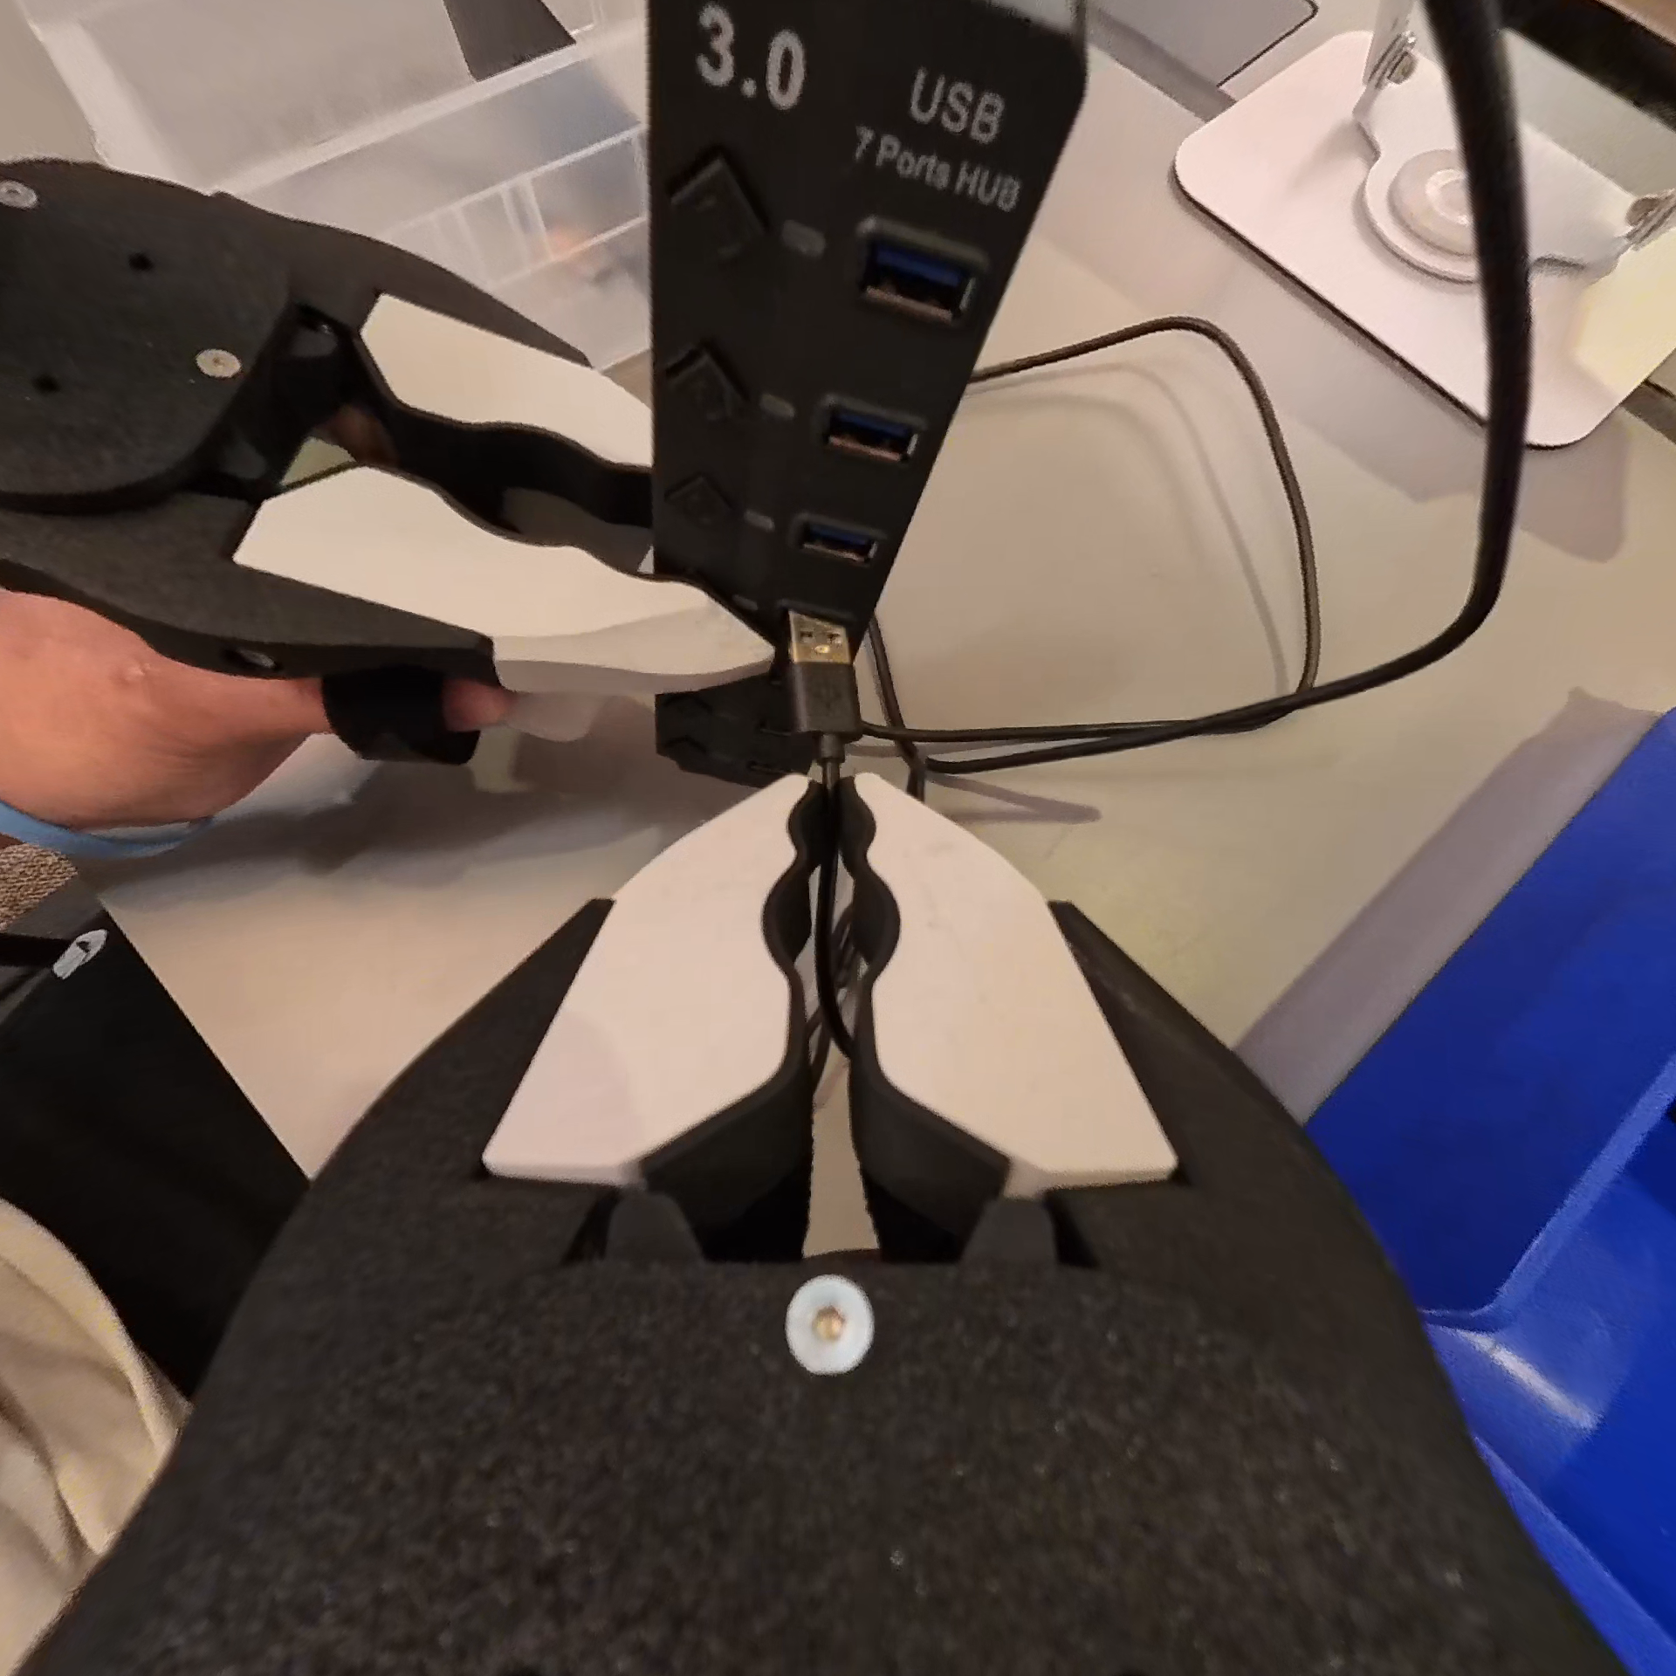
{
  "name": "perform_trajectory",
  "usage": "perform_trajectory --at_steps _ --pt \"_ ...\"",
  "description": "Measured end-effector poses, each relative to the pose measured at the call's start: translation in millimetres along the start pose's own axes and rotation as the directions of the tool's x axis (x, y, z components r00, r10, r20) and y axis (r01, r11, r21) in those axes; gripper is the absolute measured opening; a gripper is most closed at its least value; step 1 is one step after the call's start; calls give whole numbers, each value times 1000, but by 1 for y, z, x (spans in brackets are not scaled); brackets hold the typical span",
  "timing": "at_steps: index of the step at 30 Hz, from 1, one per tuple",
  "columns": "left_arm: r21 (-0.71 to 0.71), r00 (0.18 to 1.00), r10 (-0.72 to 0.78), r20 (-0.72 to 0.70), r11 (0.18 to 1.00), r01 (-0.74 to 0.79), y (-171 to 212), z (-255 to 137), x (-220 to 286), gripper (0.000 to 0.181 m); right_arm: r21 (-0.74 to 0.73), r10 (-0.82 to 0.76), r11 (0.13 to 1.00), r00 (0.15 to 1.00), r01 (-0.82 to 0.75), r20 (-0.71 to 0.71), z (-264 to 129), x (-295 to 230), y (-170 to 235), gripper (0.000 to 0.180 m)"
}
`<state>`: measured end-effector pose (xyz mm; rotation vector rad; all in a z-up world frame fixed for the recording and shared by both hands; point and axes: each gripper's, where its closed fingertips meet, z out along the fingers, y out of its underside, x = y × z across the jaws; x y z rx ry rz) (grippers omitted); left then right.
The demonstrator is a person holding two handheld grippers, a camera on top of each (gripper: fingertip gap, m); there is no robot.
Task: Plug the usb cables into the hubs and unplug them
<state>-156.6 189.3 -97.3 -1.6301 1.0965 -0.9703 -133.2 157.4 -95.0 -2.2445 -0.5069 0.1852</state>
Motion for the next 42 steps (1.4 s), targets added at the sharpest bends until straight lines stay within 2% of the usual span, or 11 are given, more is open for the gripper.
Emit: perform_trajectory --at_steps 7,12,21,24,28,31,35,38,40,42 --pt "-32 999 38 29 999 -37 5 4 1 23 -19 -55 998 996 54 -65 -1 0 -2 2" --pt "-14 996 -79 -27 997 79 4 6 8 23 -2 -106 994 988 107 -116 -1 -1 -4 2" --pt "-1 981 -166 -98 986 166 0 8 8 24 106 -15 994 999 18 -28 -4 0 -11 2" --pt "34 953 -239 -184 968 249 -9 4 2 23 173 -46 984 996 32 78 -11 -7 -20 9" --pt "107 897 -281 -341 936 334 -26 -13 -4 23 298 -69 954 954 -22 293 -51 -3 -34 34" --pt "155 824 -254 -507 913 378 -46 -32 2 23 325 -29 938 910 -118 415 -61 9 -37 33" --pt "155 757 -195 -624 918 364 -56 -44 19 23 273 -22 939 759 -207 650 -39 -27 -39 39" --pt "175 744 -192 -640 906 385 -59 -47 19 24 270 -45 941 715 -205 698 -16 -48 -39 39" --pt "182 736 -184 -652 904 387 -61 -51 17 23 185 -11 964 666 -192 746 -4 -60 -30 32" --pt "179 741 -184 -645 907 380 -59 -50 17 23 193 -2 960 688 -201 726 7 -62 -29 34"
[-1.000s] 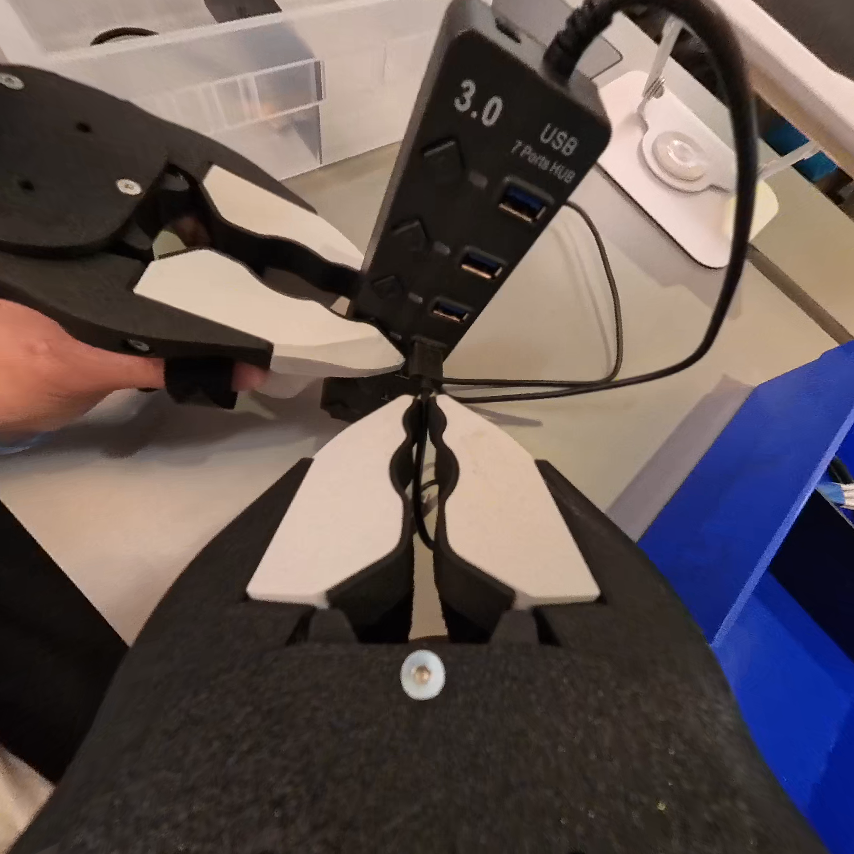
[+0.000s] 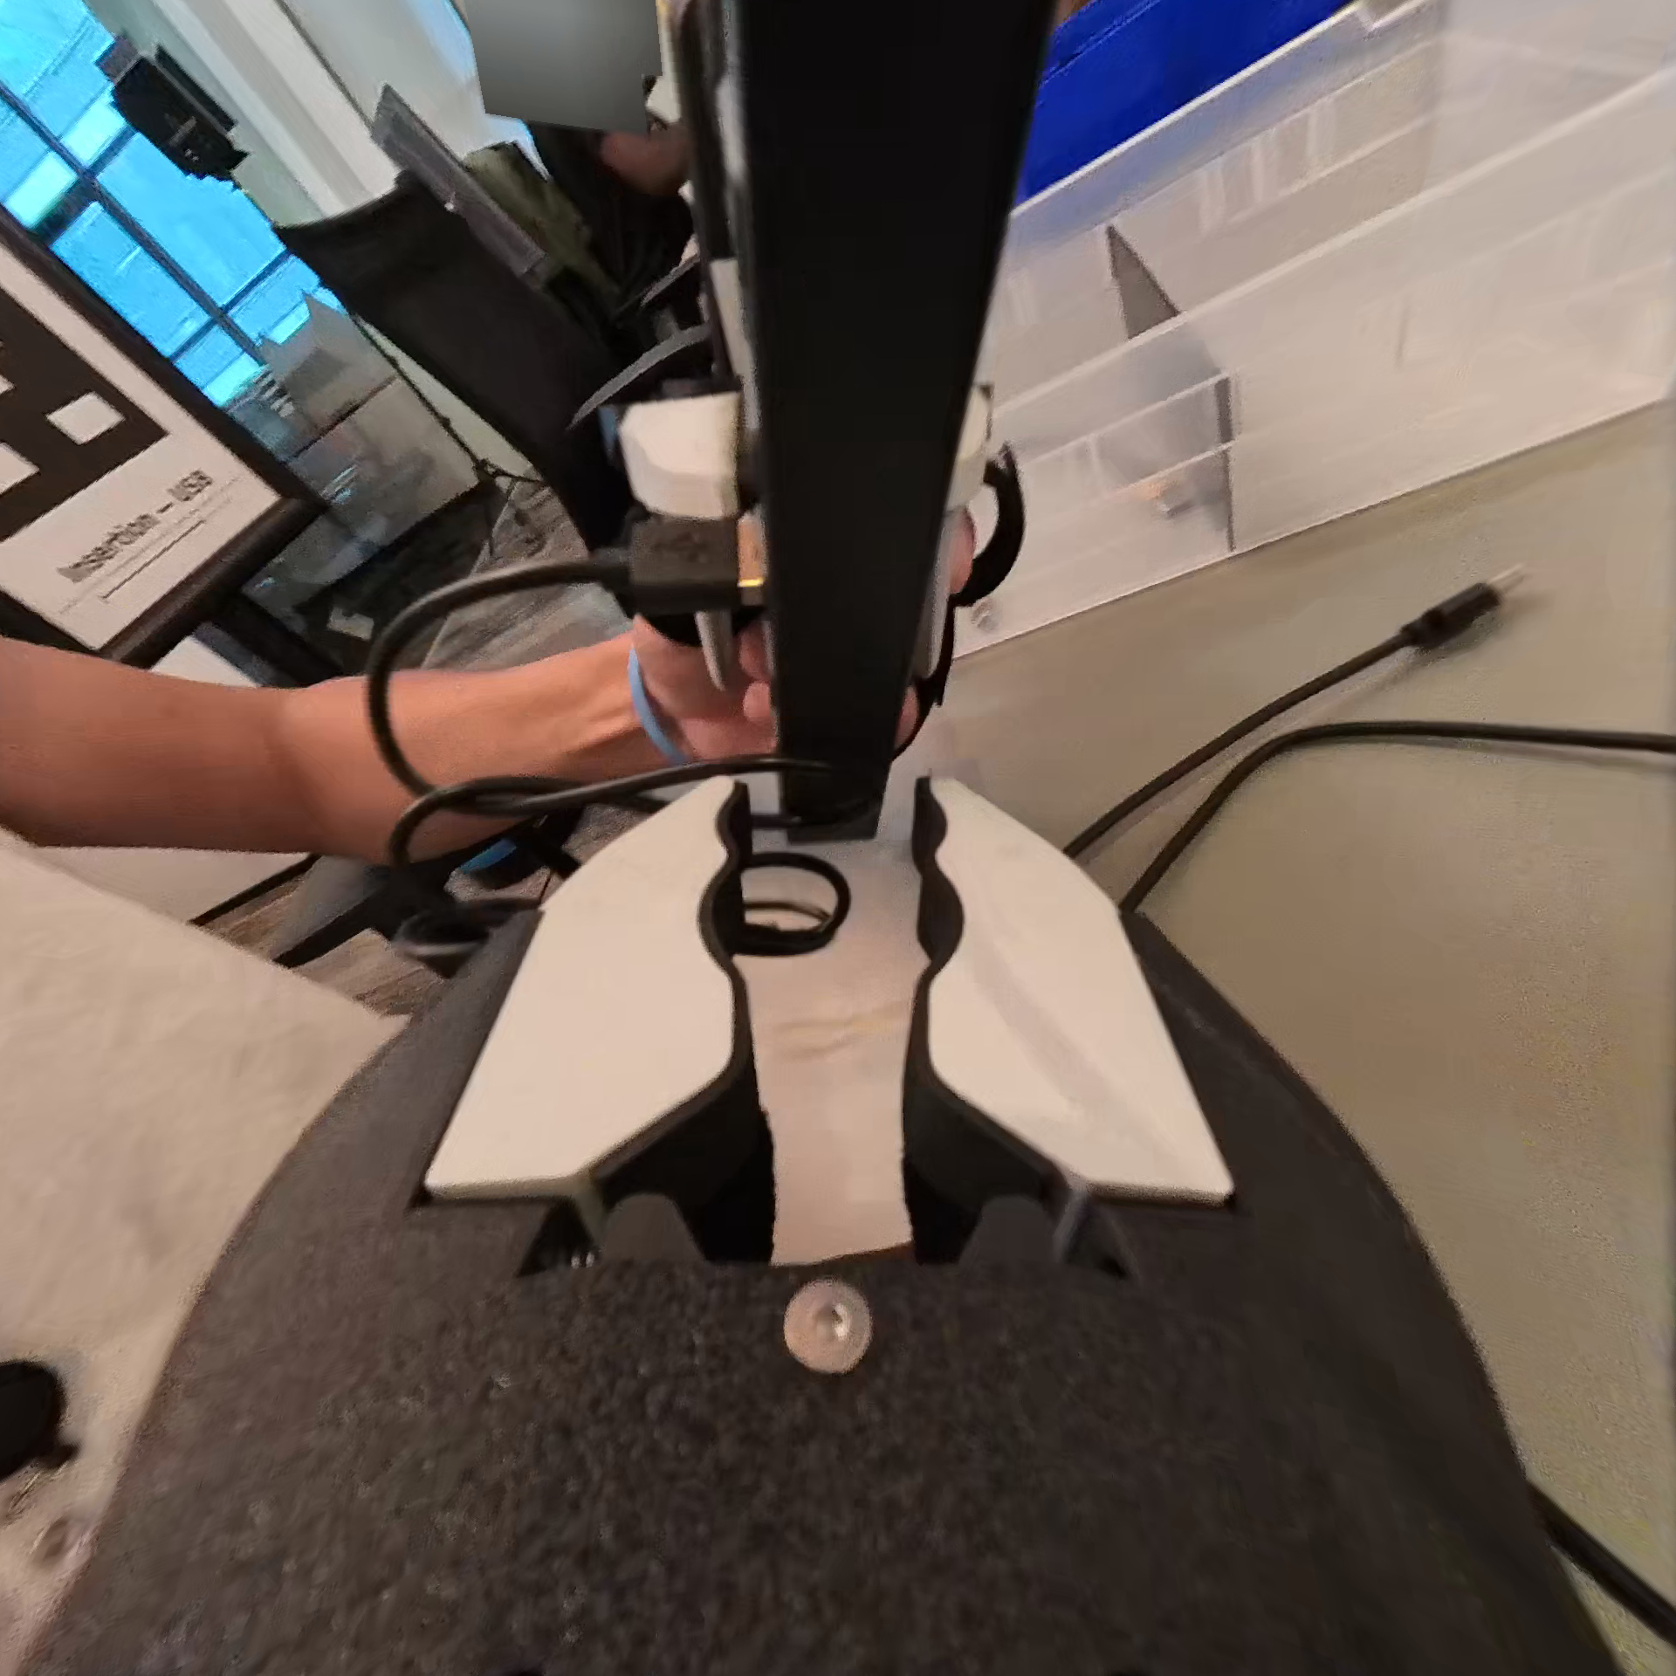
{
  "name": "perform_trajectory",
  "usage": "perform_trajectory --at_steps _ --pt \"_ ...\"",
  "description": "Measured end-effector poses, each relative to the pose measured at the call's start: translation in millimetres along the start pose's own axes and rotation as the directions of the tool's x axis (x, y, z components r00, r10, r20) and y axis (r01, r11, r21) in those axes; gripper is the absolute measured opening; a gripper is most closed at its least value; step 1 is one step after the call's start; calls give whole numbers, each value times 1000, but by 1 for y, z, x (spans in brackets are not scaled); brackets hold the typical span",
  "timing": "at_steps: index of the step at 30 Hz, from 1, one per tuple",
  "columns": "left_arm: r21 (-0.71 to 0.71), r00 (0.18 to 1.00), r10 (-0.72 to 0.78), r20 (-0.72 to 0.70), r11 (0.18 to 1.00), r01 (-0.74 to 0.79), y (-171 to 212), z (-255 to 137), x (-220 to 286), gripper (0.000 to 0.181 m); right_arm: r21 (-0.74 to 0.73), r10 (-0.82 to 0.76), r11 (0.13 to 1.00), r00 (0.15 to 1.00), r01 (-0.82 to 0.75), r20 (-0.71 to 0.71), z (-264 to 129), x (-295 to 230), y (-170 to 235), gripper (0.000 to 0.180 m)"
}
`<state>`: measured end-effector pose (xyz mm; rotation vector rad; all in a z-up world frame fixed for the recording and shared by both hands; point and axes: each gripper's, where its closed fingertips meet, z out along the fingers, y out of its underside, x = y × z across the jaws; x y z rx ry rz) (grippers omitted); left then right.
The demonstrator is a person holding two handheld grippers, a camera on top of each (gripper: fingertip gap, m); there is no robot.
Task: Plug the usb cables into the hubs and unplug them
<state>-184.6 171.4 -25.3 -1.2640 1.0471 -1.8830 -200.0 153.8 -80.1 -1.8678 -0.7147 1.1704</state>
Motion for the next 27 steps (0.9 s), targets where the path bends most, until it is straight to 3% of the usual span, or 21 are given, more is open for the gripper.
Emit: perform_trajectory --at_steps 5,7,10,13,16,21,23,27 --pt "66 999 -18 28 998 16 -10 -1 -4 23 147 87 985 995 -92 39 5 0 -12 41" --pt "91 999 -18 36 996 15 -14 -1 -4 23 216 132 964 984 -155 119 5 -8 -19 40" --pt "119 998 -37 45 992 31 -16 -1 -4 23 211 187 953 971 -216 149 9 -11 -15 43" --pt "147 997 -50 56 988 41 -21 -6 -8 23 47 132 990 991 -134 35 10 -10 16 40" --pt "181 996 -64 58 982 52 -29 -15 -10 23 -47 1 999 991 -7 -131 -18 -2 27 41" --pt "164 998 -62 30 985 56 -27 -7 -3 23 185 -1 982 975 43 -221 -68 -9 -40 41" --pt "145 999 -51 12 988 49 -25 2 3 23 231 -11 971 975 64 -223 -60 -15 -55 44" --pt "113 999 -37 -13 993 38 -18 17 13 23 183 -1 983 984 34 -178 -19 -19 -45 49"
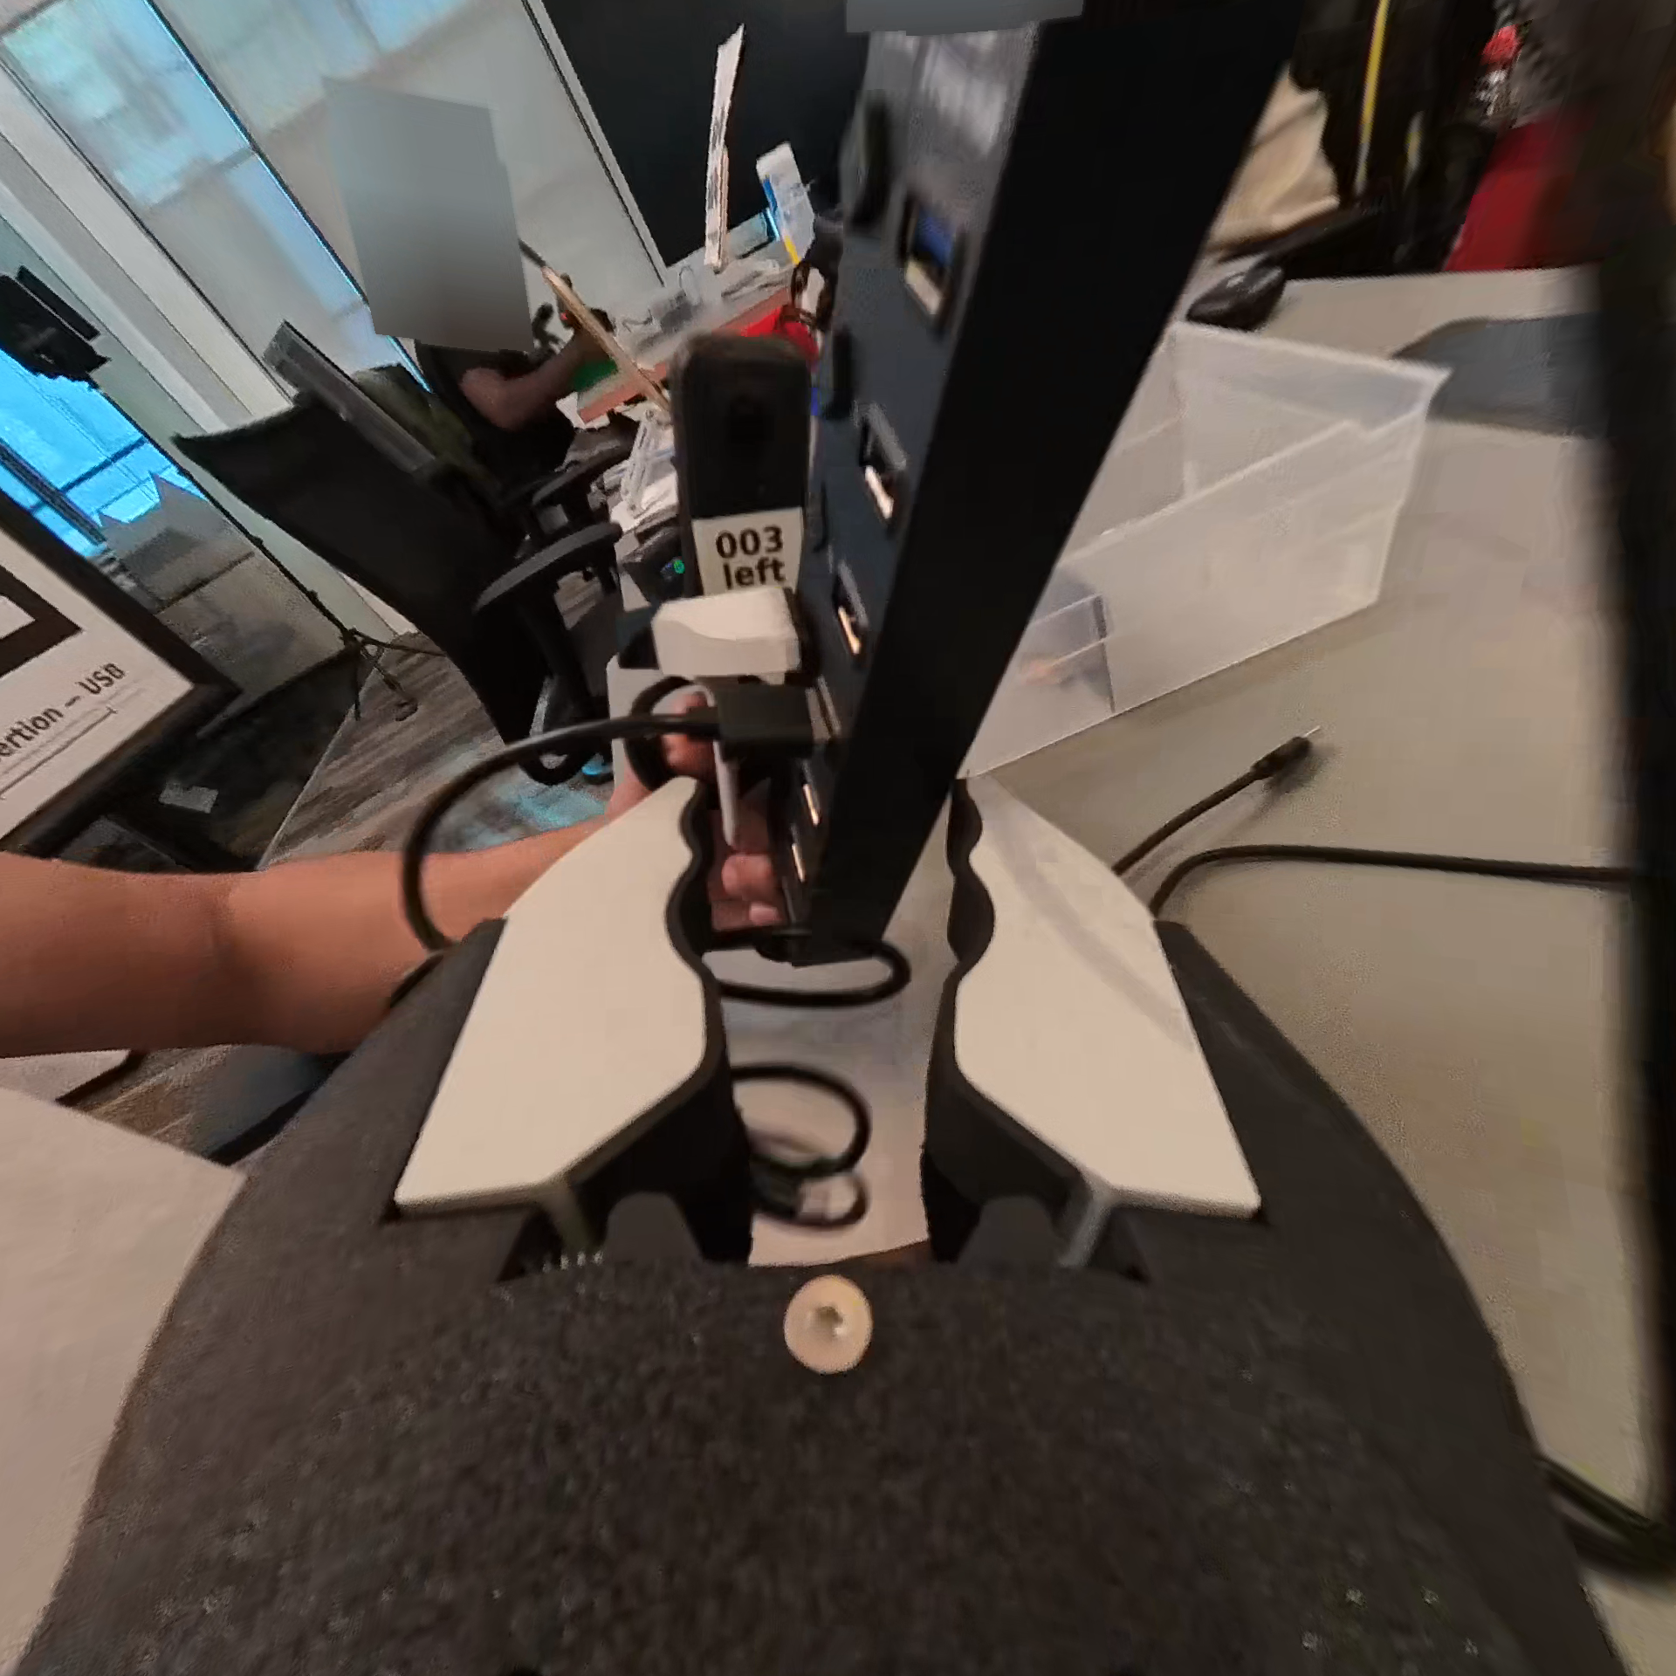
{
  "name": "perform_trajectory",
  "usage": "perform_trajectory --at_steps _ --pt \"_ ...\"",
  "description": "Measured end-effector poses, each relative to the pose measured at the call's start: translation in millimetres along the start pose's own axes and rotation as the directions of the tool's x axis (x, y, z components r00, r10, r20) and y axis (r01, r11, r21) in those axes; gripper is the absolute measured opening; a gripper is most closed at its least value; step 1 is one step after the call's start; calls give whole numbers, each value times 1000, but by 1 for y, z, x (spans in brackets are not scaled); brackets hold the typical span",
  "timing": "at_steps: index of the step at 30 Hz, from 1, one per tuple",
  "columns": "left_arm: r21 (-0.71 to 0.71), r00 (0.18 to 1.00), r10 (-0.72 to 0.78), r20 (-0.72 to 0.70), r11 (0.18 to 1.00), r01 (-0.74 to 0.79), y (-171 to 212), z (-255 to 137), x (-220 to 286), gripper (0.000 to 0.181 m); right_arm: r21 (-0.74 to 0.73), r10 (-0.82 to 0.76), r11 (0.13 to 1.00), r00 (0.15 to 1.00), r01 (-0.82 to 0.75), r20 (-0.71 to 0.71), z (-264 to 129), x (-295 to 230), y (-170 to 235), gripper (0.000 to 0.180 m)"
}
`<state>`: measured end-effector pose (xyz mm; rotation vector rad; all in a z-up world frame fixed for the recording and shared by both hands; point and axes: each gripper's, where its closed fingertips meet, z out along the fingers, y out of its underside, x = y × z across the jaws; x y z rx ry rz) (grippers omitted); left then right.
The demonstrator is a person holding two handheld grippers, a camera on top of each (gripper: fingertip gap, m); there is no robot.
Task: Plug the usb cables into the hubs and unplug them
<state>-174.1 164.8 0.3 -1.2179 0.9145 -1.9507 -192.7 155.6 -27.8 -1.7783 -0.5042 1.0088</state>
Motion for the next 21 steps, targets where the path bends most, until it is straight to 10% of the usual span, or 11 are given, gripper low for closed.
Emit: perform_trajectory --at_steps 11,21 --pt "119 995 -80 -56 989 87 -1 8 5 23 51 144 988 986 -148 86 19 -11 39 27" --pt "45 983 -18 181 999 11 3 -13 -32 45 3 -51 999 974 53 -221 1 50 32 26"
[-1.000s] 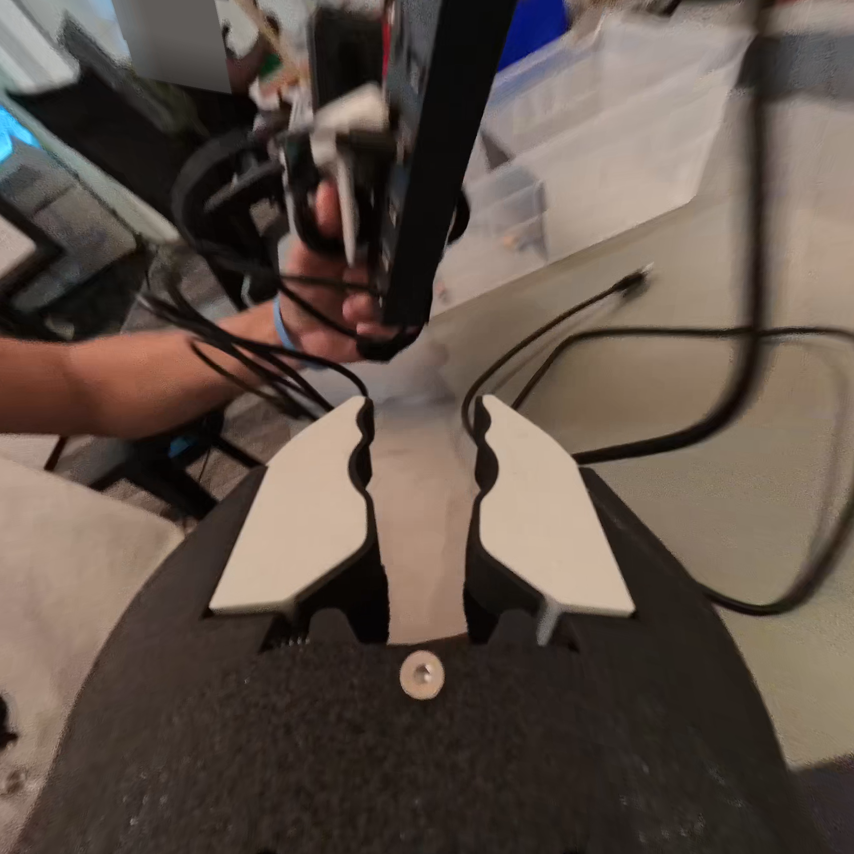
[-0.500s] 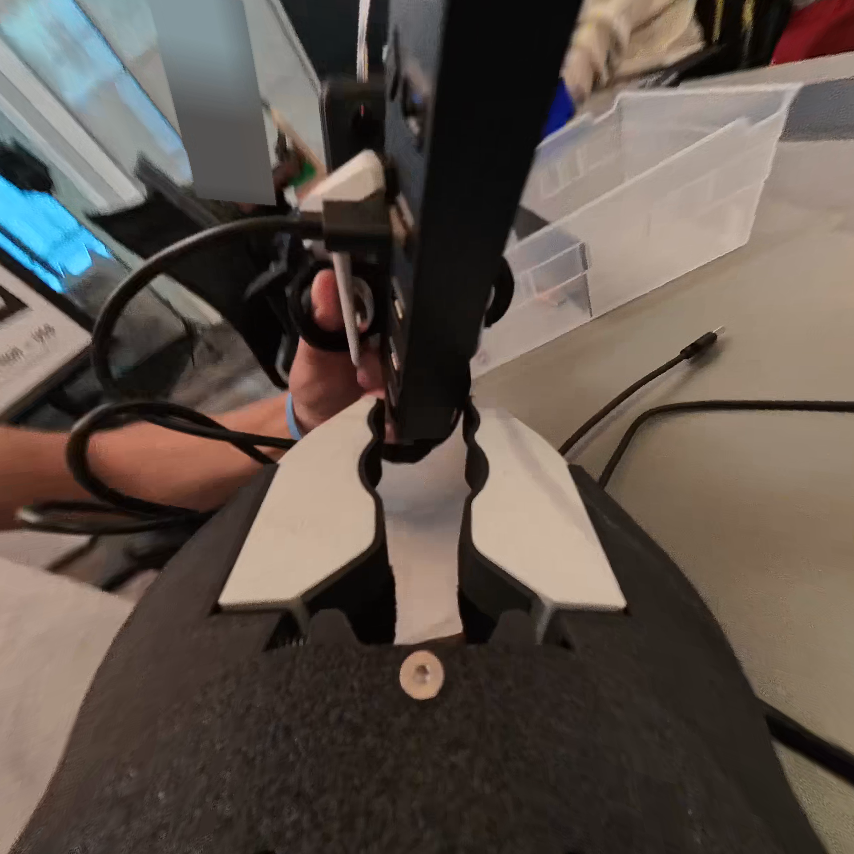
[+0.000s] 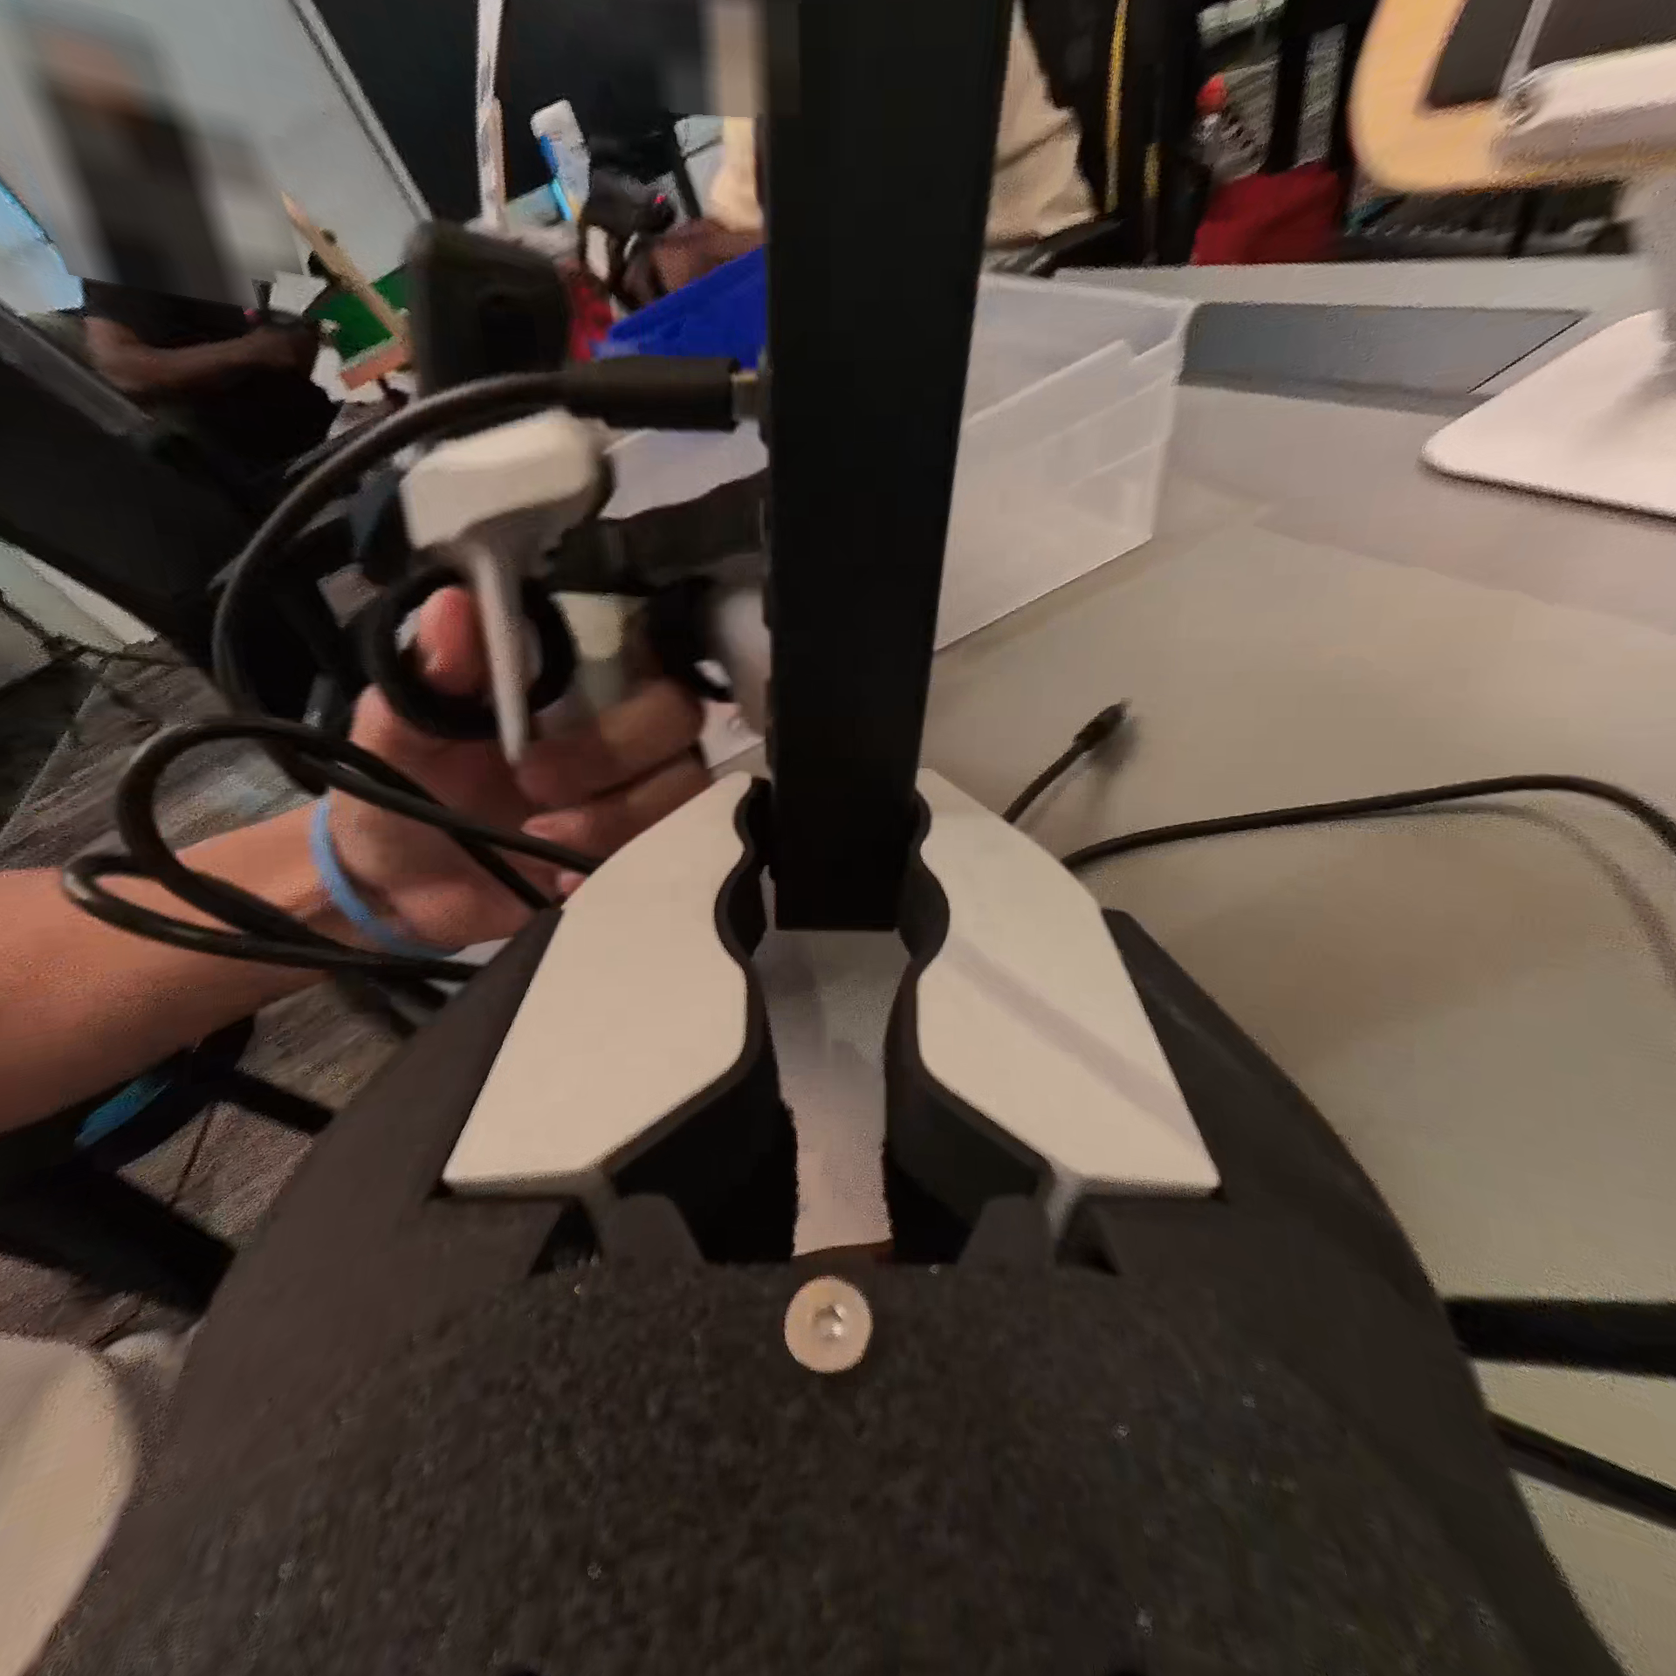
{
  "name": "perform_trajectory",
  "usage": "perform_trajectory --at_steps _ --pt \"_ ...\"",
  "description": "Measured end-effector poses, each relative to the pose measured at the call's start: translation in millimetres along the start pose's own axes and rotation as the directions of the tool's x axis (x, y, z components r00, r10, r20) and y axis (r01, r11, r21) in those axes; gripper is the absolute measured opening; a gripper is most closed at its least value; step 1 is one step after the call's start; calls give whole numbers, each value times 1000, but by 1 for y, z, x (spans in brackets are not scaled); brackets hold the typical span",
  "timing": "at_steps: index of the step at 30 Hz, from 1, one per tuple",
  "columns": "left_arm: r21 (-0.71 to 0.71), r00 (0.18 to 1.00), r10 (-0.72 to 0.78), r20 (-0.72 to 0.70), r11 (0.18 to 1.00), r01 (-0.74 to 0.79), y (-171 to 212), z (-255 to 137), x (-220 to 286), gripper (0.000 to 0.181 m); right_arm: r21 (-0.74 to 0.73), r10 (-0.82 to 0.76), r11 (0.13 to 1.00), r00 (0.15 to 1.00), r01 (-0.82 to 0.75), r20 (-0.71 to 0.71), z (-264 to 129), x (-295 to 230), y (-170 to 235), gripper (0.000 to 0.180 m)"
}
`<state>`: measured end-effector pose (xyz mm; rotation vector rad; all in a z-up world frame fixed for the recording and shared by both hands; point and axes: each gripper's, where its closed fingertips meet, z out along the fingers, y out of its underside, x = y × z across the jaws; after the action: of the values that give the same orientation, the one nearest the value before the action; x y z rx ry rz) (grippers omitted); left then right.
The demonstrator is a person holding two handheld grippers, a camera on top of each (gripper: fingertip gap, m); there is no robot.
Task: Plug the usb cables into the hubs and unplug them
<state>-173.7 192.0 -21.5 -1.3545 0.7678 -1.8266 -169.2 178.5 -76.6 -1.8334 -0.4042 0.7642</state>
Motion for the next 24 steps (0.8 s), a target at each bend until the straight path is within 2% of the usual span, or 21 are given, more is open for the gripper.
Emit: perform_trajectory --at_steps 3,6,8,12,15,17,19,22,24 --pt "-88 982 100 162 992 -87 5 -18 -12 44 37 -14 999 999 16 -53 1 33 -11 26" --pt "-117 947 111 300 990 -79 4 -41 -10 41 70 -105 991 987 114 -125 13 67 -23 26" --pt "-122 931 120 344 989 -82 15 -61 6 40 87 -162 981 975 176 -150 29 85 -30 26" --pt "-160 827 176 534 982 -105 58 -122 27 40 145 -232 957 962 252 -140 63 112 -44 26" --pt "-190 734 233 639 971 -142 66 -167 38 40 164 -217 959 970 233 -110 79 127 -45 26" --pt "-253 710 313 631 948 -193 50 -182 37 46 172 -232 954 969 244 -90 77 129 -49 26" --pt "-410 726 408 553 892 -189 35 -193 33 46 168 -225 957 971 235 -80 74 130 -45 26" --pt "-630 695 569 440 747 -213 -3 -212 5 50 199 -217 953 974 227 -68 70 126 -47 26" --pt "-740 676 636 372 643 -197 -27 -222 -26 40 197 -216 954 974 225 -63 71 126 -47 26"
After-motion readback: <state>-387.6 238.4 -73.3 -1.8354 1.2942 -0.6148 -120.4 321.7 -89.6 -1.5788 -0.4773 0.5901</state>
